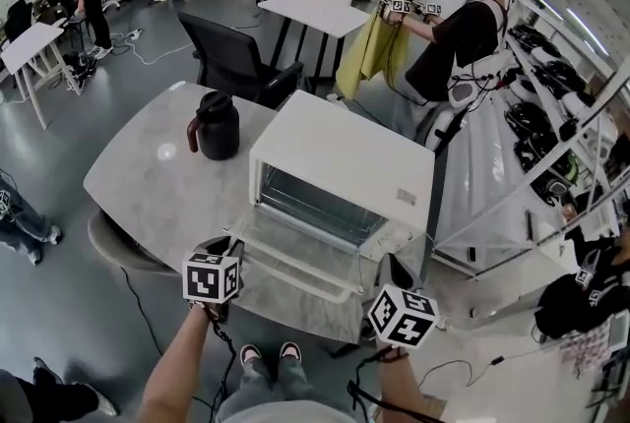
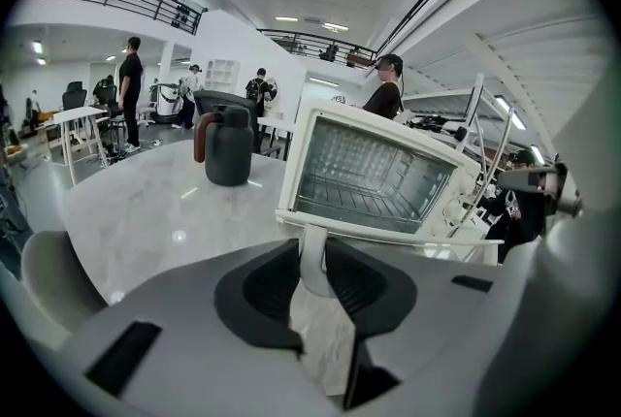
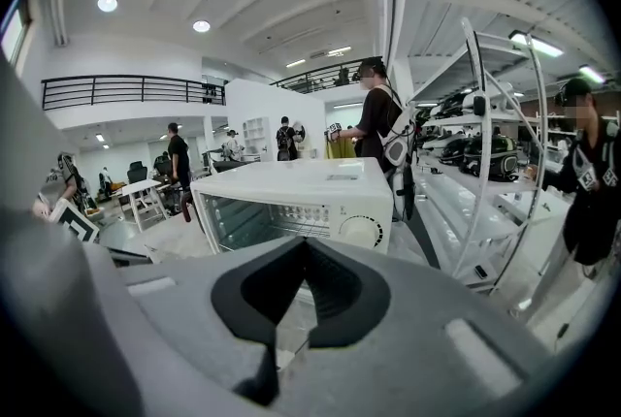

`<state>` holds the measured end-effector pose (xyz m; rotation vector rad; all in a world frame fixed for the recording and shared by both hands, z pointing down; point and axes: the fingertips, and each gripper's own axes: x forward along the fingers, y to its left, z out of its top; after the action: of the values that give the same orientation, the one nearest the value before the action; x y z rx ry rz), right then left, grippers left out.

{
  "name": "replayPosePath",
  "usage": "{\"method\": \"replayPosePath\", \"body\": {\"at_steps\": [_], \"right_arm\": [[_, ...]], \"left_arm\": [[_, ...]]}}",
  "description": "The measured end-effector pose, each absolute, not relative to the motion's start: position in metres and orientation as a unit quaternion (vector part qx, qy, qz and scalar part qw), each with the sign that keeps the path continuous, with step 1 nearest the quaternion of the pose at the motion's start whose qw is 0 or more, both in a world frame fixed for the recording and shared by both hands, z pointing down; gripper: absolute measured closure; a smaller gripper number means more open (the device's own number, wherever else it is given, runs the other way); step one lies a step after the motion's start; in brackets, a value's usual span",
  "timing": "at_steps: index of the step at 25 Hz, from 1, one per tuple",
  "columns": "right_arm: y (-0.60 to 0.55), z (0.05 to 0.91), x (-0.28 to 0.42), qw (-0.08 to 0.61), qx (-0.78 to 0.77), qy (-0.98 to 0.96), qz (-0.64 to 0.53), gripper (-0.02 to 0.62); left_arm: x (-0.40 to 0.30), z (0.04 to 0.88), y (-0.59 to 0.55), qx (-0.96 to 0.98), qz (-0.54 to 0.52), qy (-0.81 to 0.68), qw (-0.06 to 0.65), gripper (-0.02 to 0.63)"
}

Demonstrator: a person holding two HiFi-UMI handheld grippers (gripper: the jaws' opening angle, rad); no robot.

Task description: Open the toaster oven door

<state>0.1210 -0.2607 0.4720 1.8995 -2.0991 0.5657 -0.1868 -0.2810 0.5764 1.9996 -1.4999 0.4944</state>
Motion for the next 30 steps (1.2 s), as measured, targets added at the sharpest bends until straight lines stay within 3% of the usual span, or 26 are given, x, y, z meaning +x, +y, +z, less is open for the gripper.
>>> {"method": "replayPosePath", "body": {"at_steps": [30], "right_arm": [[-0.263, 0.516, 0.106, 0.163, 0.627, -0.729, 0.221, 0.591]], "left_arm": [[-0.194, 0.649, -0.239, 0.729, 0.237, -0.554, 0.325, 0.526]]}}
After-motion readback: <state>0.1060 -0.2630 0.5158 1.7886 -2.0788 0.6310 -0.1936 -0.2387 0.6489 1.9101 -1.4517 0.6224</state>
